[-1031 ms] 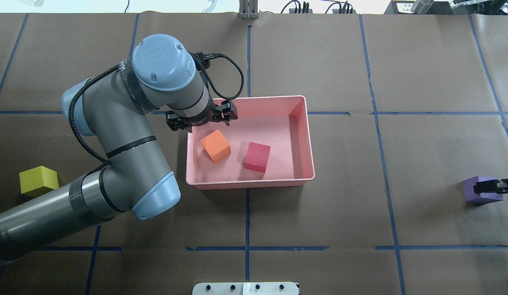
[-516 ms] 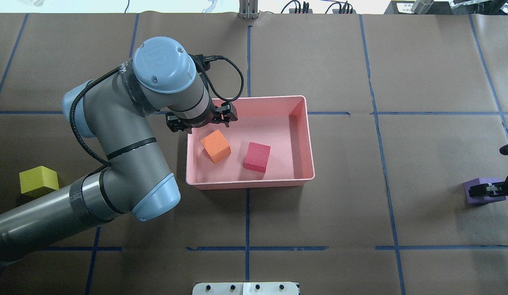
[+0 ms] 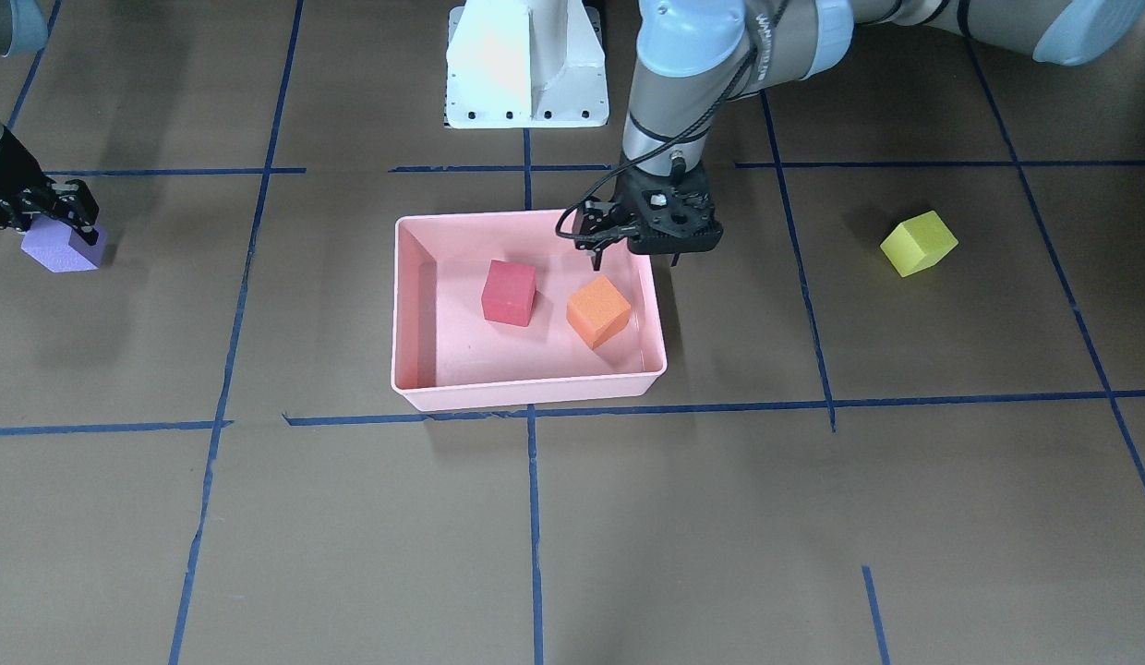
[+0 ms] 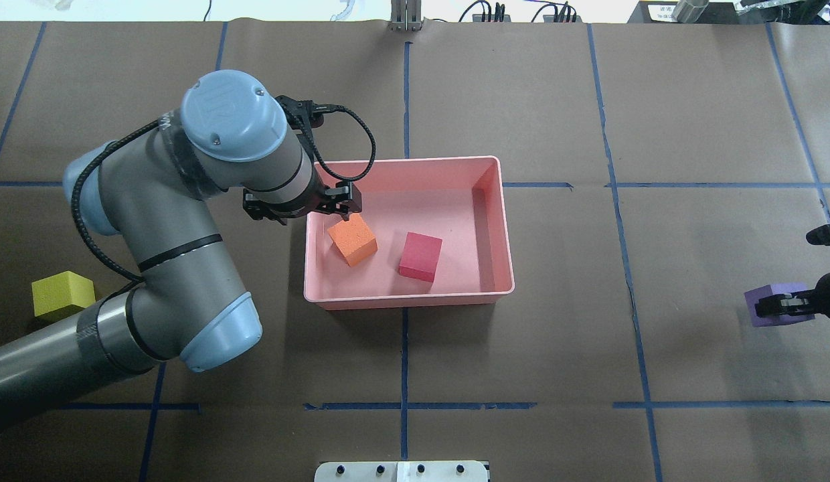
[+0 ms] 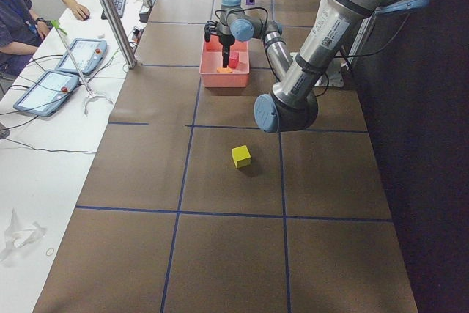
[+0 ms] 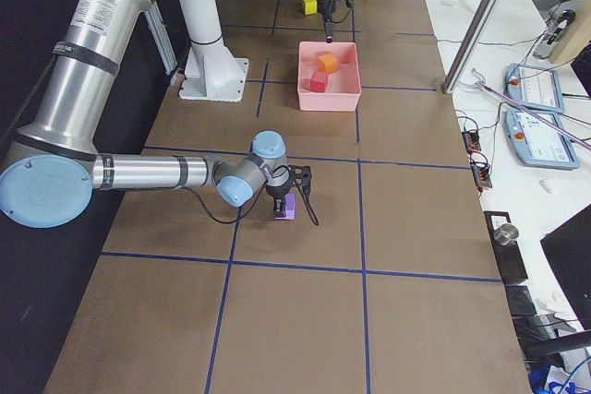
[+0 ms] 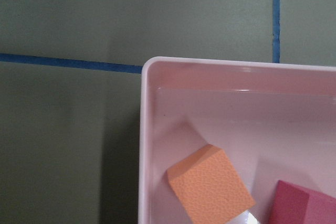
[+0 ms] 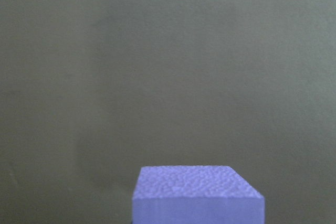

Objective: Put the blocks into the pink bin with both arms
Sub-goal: 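Grasp the purple cube with the right gripper while the left gripper withdraws, then carry the purple cube into the pink bin and release it, then grasp the yellow-green cube with the left gripper while the right gripper withdraws, then carry the yellow-green cube into the pink bin and release it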

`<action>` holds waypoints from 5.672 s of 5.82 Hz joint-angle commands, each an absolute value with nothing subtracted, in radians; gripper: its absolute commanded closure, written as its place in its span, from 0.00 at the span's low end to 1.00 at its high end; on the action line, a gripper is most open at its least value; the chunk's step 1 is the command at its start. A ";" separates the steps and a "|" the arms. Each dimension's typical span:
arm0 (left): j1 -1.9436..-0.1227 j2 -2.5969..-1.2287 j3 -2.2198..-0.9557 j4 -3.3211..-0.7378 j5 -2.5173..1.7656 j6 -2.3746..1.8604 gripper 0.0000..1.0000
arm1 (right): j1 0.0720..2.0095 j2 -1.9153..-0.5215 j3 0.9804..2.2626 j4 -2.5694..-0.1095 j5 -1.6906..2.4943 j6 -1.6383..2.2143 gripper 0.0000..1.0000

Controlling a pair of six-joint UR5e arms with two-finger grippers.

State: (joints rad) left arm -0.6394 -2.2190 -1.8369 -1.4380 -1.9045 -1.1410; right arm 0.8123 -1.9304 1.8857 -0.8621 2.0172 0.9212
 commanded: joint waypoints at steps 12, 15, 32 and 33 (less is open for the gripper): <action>-0.914 -1.301 -1.867 -2.246 -2.043 -1.040 0.00 | 0.632 -0.830 1.851 -1.893 1.911 1.249 0.00; -0.847 -1.330 -1.867 -2.246 -2.049 -1.297 0.00 | 0.643 -0.844 1.862 -1.893 1.914 1.235 0.00; -0.767 -2.109 -1.884 -1.510 -2.126 -1.256 0.66 | 1.039 -1.266 2.033 -1.891 2.147 0.462 0.00; -0.762 -2.238 -1.831 -1.438 -2.126 -1.261 0.66 | 1.131 -1.343 2.033 -1.891 2.175 0.279 0.00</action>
